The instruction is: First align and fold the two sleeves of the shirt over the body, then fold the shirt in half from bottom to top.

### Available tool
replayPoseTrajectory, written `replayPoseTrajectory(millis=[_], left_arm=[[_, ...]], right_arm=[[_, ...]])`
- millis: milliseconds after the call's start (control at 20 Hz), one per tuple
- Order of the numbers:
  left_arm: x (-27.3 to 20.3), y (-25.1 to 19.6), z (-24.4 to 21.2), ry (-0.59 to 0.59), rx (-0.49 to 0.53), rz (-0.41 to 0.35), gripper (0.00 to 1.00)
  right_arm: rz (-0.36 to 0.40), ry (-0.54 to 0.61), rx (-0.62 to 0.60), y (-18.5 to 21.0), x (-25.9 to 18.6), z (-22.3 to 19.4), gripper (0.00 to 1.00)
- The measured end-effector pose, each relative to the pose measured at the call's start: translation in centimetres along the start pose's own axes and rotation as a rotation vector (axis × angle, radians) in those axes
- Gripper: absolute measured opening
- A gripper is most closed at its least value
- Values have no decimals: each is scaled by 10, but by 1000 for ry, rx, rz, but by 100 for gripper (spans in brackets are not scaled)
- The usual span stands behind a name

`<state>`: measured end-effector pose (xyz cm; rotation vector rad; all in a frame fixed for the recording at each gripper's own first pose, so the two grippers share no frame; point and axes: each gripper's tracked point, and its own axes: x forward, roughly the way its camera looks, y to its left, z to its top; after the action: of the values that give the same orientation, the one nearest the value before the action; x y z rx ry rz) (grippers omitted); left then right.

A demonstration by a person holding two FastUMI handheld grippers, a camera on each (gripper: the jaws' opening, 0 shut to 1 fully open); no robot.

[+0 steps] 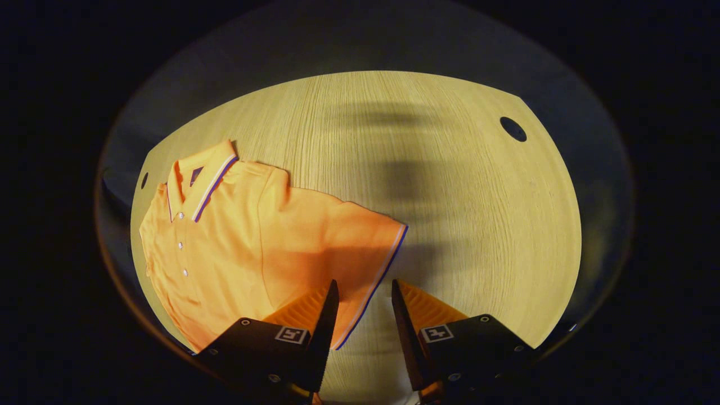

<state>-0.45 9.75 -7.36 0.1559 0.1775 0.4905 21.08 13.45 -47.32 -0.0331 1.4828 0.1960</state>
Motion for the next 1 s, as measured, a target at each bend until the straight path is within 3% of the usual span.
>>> replayPoseTrajectory(millis=[150,200,300,400,450,600,1000], left_arm=[[-1,1,-3,12,-4,8,97],[0,0,-4,16,-11,7,98],[0,0,-5,18,-18,4,98],[-1,1,-4,16,-21,9,97],[-1,1,-5,18,-25,11,97],[-1,1,-8,35,-36,13,98],[1,8,-15,64,-46,46,97]], right_arm=[[-9,2,-1,5,1,5,53],[-2,-5,-8,9,1,6,46],[20,-4,-21,8,-1,6,17],[60,-10,44,11,-1,14,15],[93,0,61,14,-6,12,4],[194,-51,95,36,-27,31,4],[337,-82,16,106,-72,48,4]])
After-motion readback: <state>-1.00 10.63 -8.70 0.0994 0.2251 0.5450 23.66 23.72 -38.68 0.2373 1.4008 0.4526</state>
